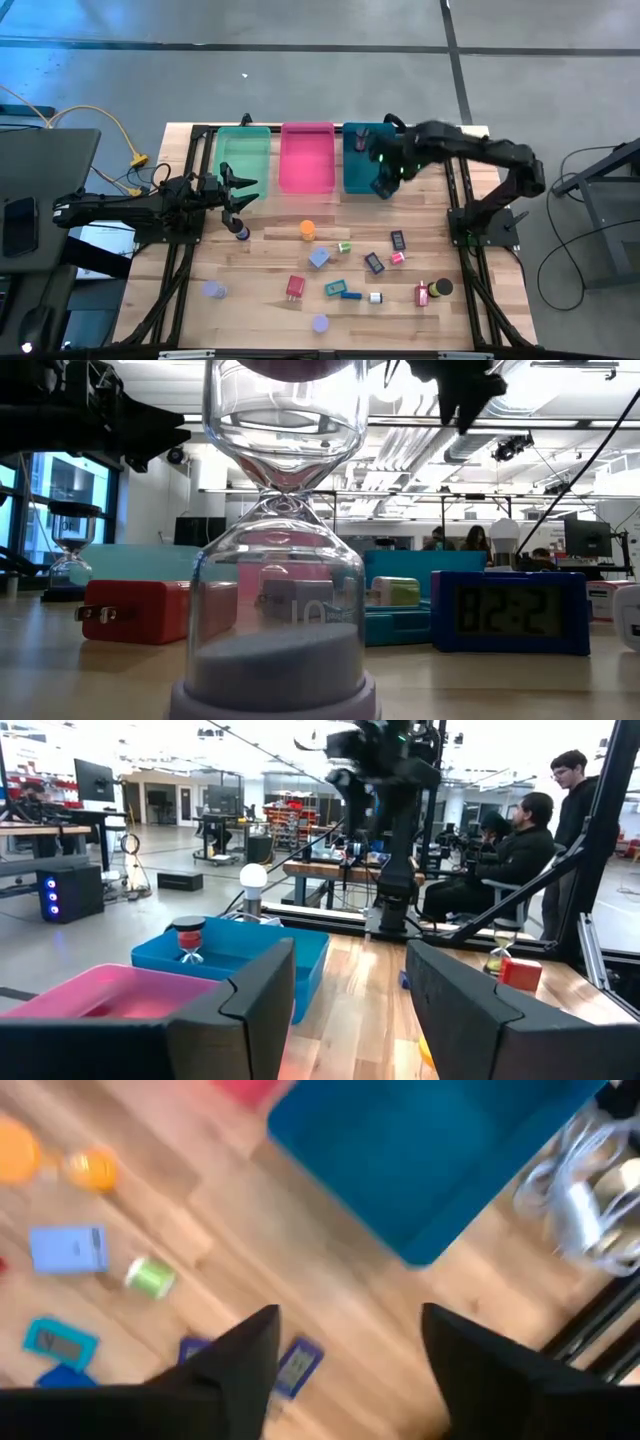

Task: Pick & Place Office items
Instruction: Put the top dark blue digital timer into the green bin

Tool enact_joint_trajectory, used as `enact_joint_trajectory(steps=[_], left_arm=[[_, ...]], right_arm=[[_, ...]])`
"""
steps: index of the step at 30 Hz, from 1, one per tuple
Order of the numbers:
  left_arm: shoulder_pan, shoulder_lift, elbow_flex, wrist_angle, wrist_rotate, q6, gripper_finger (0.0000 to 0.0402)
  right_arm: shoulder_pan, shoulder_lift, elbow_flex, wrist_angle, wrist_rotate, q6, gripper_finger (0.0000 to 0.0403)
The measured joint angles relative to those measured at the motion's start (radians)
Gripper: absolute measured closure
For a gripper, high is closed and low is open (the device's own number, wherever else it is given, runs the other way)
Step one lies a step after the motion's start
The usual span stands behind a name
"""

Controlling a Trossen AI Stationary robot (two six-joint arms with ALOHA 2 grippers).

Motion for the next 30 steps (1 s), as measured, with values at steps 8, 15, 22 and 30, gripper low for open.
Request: enact_joint_trajectory(steps=[8,15,22,30], left_arm=[[0.0,0.0,0.0,0.0,0.0,0.023,0.0215],[0.0,0.0,0.0,0.0,0.0,0.023,0.0215],[0.0,0.0,0.0,0.0,0.033,-0.033,0.0215],[0.0,0.0,0.0,0.001,0.053,-0.034,0.0215]], right_arm=[[0.165,0.0,-0.237,0.01,0.005,0.229,0.0081],[0.271,0.0,-0.506,0.213,0.008,0.401,0.0078],[0.353,0.001,-0.652,0.457,-0.052,0.543,0.0078],[0.403,0.001,-0.706,0.542,-0.056,0.668,0.0078]])
